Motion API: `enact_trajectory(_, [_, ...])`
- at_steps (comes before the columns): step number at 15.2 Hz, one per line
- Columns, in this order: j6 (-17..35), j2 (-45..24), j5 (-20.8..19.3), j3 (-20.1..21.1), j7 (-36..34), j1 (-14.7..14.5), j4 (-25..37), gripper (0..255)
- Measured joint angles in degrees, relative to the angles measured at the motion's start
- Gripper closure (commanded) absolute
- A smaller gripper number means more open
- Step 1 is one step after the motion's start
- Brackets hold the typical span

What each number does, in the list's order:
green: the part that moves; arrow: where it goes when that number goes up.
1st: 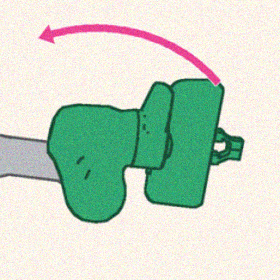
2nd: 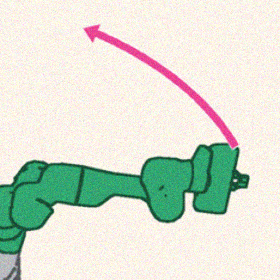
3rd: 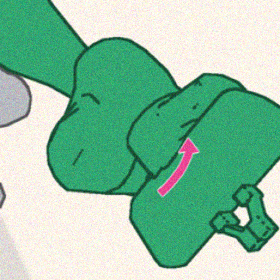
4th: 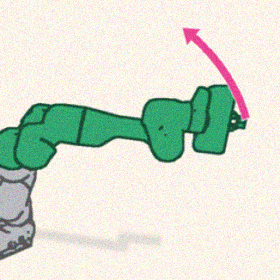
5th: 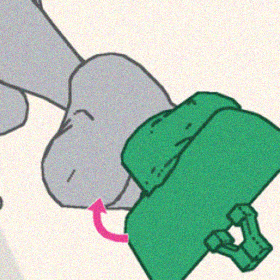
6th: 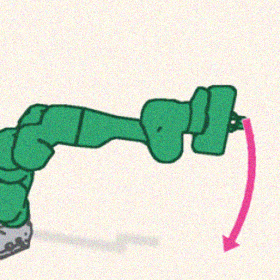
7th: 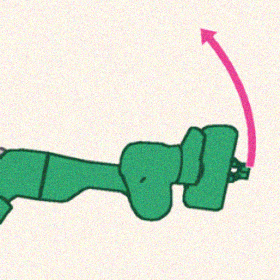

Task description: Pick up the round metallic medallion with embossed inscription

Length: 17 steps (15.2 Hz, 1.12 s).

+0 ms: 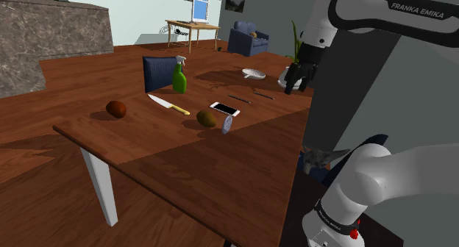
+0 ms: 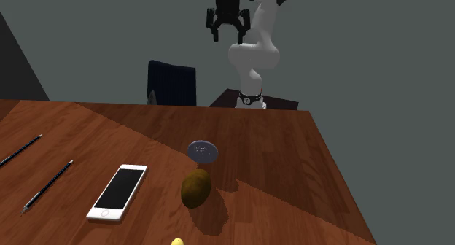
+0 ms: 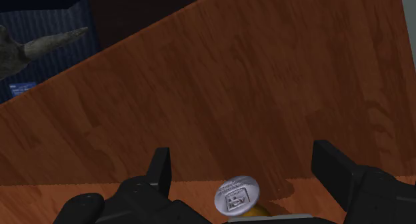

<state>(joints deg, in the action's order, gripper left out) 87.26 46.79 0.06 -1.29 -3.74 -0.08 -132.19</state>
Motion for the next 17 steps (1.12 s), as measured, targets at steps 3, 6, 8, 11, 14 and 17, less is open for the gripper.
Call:
enact_trajectory(3, [1.6, -0.9, 0.8, 1.4, -3.1, 0.7, -0.9, 0])
enact_trajectory(6, [6.6, -5.2, 2.3, 4.4, -10.3, 2.2, -1.8, 0])
enact_trajectory(8, [9.3, -8.2, 3.4, 6.8, -15.8, 3.1, -1.8, 0])
enact_trajectory(11, [14.6, -14.2, 4.2, 9.9, -23.7, 4.8, -1.4, 0])
enact_trajectory(14, [18.2, -19.6, 4.4, 12.4, -31.4, 6.6, 0.1, 0])
enact_trajectory(17, [22.6, -25.6, 3.9, 14.4, -39.0, 8.4, 1.2, 0])
